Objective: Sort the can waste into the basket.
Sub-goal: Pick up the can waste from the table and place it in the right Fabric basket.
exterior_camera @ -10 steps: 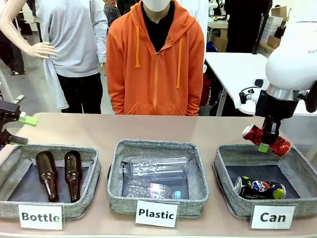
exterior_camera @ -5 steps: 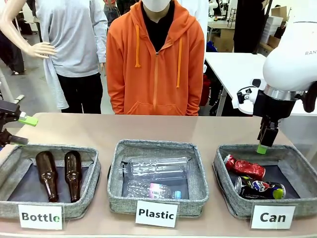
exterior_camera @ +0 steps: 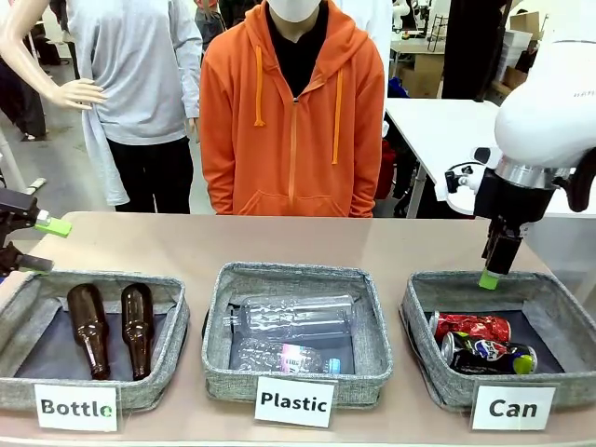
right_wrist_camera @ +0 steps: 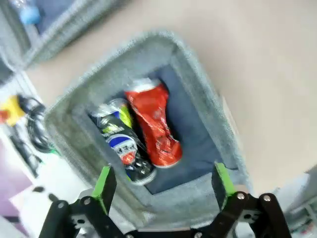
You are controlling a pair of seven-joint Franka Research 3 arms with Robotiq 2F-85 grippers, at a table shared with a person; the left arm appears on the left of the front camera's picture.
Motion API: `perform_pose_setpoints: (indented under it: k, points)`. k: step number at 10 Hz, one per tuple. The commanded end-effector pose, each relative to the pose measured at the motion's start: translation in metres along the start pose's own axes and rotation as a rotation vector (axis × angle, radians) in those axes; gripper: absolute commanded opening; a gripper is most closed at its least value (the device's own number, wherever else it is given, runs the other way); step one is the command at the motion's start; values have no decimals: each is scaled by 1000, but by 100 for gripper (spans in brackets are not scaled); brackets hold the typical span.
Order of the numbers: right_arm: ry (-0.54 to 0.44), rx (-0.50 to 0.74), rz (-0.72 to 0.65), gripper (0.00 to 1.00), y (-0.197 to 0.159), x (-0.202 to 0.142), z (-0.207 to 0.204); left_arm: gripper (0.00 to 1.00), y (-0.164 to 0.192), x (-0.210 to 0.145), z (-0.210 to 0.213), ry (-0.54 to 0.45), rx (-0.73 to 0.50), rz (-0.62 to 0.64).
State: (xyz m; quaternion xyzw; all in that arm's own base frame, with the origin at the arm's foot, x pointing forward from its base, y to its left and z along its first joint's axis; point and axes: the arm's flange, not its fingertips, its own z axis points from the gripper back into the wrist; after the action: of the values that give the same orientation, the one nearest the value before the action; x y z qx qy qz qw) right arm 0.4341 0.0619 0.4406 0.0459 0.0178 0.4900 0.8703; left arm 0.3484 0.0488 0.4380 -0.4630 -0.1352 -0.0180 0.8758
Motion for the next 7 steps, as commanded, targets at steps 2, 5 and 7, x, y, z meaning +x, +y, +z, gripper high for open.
perform_pose_setpoints:
  k: [2,5,7]
  points:
    - [-471,507,-519,100,2,-23,37,100,1,-1,1,9,-1,-7]
    - [-1242,1173,-894,100,7,-93,43,100,1,-1,1,9,-1,-7]
    - [-1312,1326,-1085,100,-12,-104,18,100,1,-1,1,9,-1,-7]
